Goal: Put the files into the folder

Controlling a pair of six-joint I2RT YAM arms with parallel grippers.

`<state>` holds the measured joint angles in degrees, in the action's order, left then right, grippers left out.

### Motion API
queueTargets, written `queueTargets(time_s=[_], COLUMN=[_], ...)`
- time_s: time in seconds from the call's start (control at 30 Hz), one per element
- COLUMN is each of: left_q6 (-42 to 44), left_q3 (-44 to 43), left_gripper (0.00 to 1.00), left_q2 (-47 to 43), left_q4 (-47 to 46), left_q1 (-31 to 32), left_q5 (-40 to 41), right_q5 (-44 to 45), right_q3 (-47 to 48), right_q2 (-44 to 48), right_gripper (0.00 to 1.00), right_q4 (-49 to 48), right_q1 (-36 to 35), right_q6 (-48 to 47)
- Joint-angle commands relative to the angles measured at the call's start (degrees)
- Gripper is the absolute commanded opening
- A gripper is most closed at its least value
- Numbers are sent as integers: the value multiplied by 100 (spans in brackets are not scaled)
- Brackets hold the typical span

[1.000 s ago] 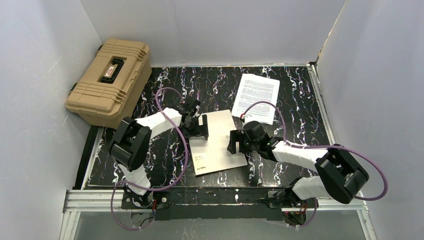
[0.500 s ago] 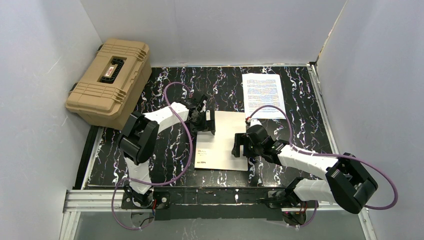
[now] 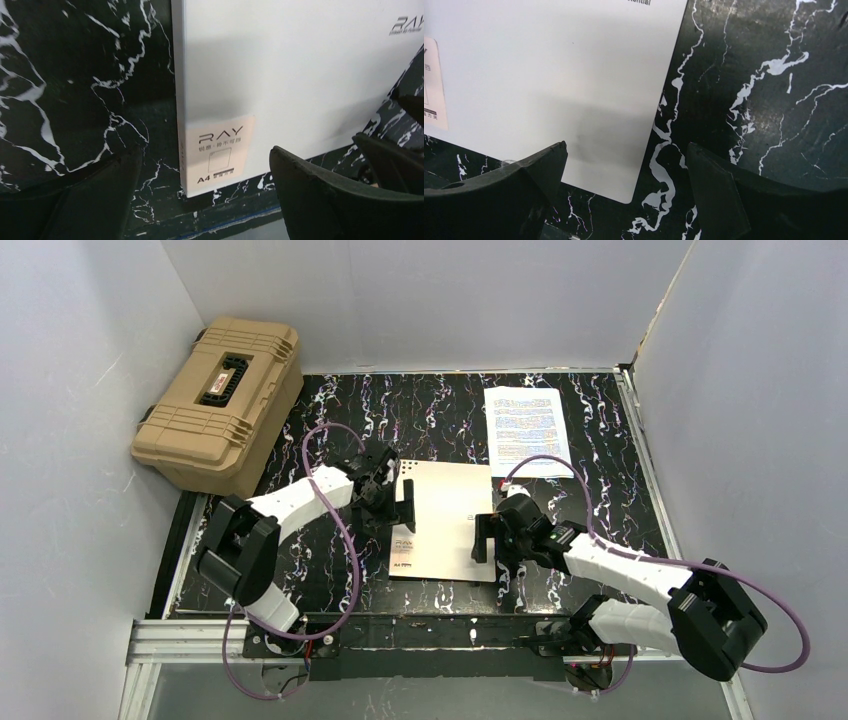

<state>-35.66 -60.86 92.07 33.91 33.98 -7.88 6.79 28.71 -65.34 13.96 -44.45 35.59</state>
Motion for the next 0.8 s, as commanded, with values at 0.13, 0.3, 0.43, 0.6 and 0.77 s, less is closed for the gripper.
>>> queueTargets(time_s=[0.13, 0.3, 0.43, 0.6, 0.77], left_q6=[-290, -377, -470, -497, -547], left_q3=[719, 1015, 1227, 1423, 1589], left_gripper=[98, 98, 98, 98, 98], left_q2=[-498, -483, -360, -409, -392], left_q4=[-630, -961, -1244, -1485, -1700], left_q1=[12, 12, 12, 12, 12], left_q5=[-1217, -1336, -1507, -1563, -1806], right_q5=[-313, -574, -797, -1005, -1283], right_q3=[41, -59, -155, -312, -418], right_q2=[206, 237, 194, 171, 171], right_gripper=[98, 98, 97, 97, 96], right_q4=[404, 240, 31, -295, -655], right_q1=[-38, -38, -40, -40, -38], right_q6=[136, 319, 455, 635, 822])
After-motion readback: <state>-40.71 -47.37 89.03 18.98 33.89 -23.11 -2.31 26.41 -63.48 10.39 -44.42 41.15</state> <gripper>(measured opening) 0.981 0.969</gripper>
